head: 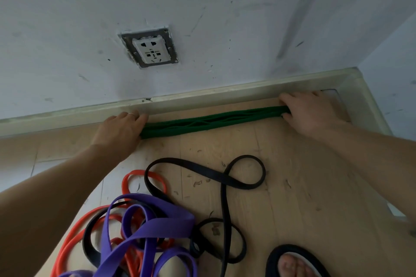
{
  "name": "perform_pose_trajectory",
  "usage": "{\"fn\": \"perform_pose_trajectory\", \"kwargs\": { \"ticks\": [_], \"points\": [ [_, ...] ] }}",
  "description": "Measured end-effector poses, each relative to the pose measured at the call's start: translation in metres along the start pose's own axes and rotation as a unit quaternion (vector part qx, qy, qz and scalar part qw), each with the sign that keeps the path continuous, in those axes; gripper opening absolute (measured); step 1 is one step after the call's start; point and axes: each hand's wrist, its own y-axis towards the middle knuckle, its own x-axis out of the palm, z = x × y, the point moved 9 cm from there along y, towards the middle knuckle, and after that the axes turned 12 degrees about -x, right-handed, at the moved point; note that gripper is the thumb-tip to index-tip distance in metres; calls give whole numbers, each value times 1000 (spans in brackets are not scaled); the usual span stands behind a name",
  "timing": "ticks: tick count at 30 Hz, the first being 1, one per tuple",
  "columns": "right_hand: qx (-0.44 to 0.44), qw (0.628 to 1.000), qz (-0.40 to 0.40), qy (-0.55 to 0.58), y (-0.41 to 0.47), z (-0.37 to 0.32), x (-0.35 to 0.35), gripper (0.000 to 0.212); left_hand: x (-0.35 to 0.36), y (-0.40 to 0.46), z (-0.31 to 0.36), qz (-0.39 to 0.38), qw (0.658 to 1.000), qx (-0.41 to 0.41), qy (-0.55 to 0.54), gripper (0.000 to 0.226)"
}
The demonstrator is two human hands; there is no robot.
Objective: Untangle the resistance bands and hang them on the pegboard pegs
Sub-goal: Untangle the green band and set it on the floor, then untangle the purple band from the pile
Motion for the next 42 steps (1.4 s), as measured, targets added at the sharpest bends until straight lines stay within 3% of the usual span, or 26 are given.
{"fn": "perform_pose_trajectory", "kwargs": {
  "ticks": [5, 12, 16, 19, 24, 27, 31, 35, 38, 42],
  "points": [
    [30, 999, -23, -22, 6, 3, 1, 19, 4, 0, -5, 26, 999, -30, 14, 48],
    [29, 996, -85, -22, 9, -14, 11, 58, 26, 1, -7, -45, 998, -22, 26, 110],
    [0, 998, -59, -2, 13, -37, 7, 78, 35, -3, -11, -49, 998, -35, -12, 131],
    [-21, 1000, 0, 14, 12, -65, -5, 71, 42, -7, -9, -51, 997, -49, -36, 136],
    [-81, 989, 61, 108, -8, -143, -18, 48, 36, -20, -12, -51, 992, -63, -99, 122],
    [-109, 976, 22, 188, -20, -189, -1, 36, 22, -32, -7, -19, 984, -44, -172, 92],
    [-137, 972, -19, 192, -25, -231, 16, 39, 10, -60, 11, 26, 964, 28, -264, 49],
    [-159, 954, -14, 252, -34, -266, 8, 30, 12, -102, 24, -22, 954, 78, -289, 20],
    [-215, 924, -103, 297, -52, -306, 17, 31, 32, -134, 25, -112, 947, 102, -284, 18],
    [-284, 911, -179, 238, -81, -349, 25, 18, 38, -166, 13, -134, 933, 112, -315, 38]
  ]
}}
